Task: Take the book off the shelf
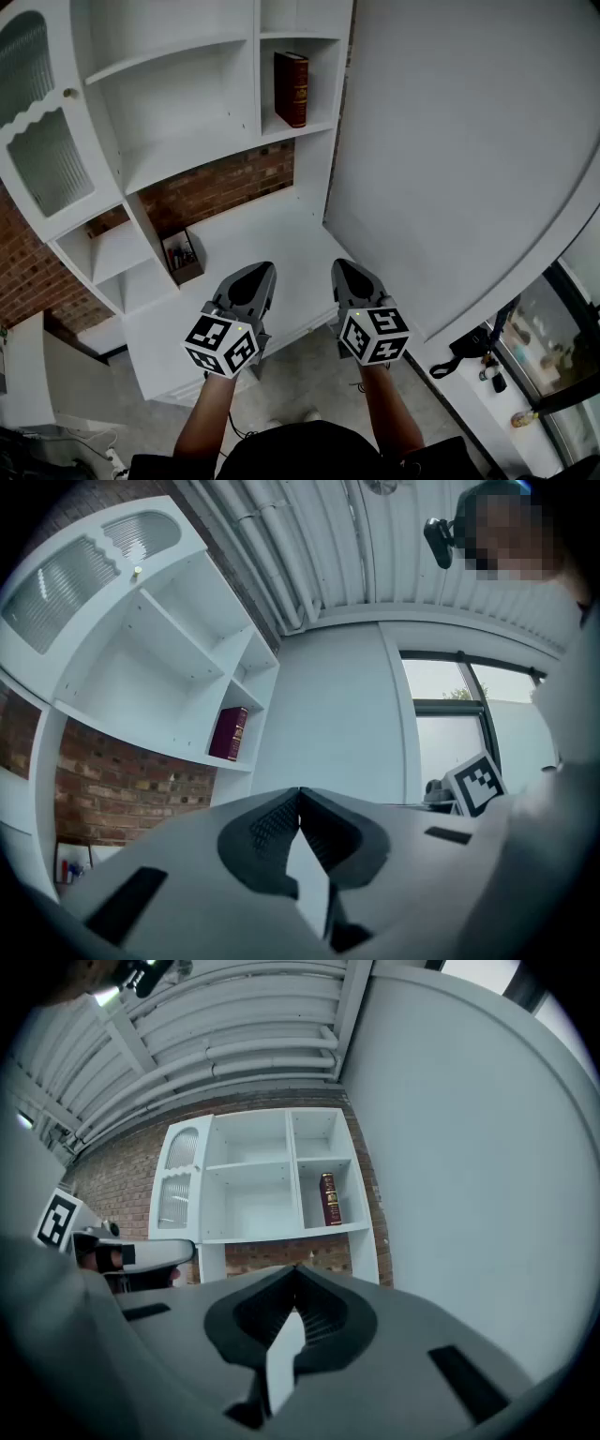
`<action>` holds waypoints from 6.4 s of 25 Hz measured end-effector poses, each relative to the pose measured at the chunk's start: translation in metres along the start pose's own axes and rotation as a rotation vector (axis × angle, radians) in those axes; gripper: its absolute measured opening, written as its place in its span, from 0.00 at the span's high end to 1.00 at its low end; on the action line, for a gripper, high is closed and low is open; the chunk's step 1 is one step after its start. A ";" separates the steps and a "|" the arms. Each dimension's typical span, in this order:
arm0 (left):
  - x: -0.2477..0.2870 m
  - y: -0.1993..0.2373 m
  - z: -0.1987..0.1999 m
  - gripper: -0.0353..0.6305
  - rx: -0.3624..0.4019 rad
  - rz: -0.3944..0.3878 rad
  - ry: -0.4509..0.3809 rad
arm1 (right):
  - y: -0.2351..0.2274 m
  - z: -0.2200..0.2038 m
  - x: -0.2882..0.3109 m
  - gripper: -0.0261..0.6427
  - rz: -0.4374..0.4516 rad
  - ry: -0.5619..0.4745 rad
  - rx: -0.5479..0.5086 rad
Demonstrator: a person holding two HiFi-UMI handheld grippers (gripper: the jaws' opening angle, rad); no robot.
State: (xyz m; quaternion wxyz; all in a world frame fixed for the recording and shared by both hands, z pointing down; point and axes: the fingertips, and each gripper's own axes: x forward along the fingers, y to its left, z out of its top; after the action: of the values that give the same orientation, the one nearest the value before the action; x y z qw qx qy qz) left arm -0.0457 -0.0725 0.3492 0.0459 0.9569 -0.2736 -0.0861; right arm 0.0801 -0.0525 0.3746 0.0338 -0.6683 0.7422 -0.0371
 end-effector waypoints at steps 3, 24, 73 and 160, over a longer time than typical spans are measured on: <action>0.002 -0.004 0.002 0.92 0.002 0.001 -0.005 | -0.005 0.001 -0.003 0.93 0.000 0.008 0.010; 0.042 -0.039 -0.018 0.92 -0.004 0.027 0.000 | -0.049 0.001 -0.003 0.93 0.094 -0.011 0.071; 0.101 0.040 -0.028 0.92 -0.025 0.091 0.018 | -0.077 0.004 0.098 0.93 0.150 -0.005 0.037; 0.249 0.242 -0.016 0.92 -0.074 0.172 -0.010 | -0.124 0.149 0.416 0.69 0.159 -0.139 -0.208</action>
State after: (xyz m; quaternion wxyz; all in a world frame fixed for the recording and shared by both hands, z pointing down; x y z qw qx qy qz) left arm 0.0409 -0.4090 0.3627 0.0873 0.9271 -0.3516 -0.0965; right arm 0.1747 -0.4808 0.2385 0.0188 -0.6083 0.7884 0.0891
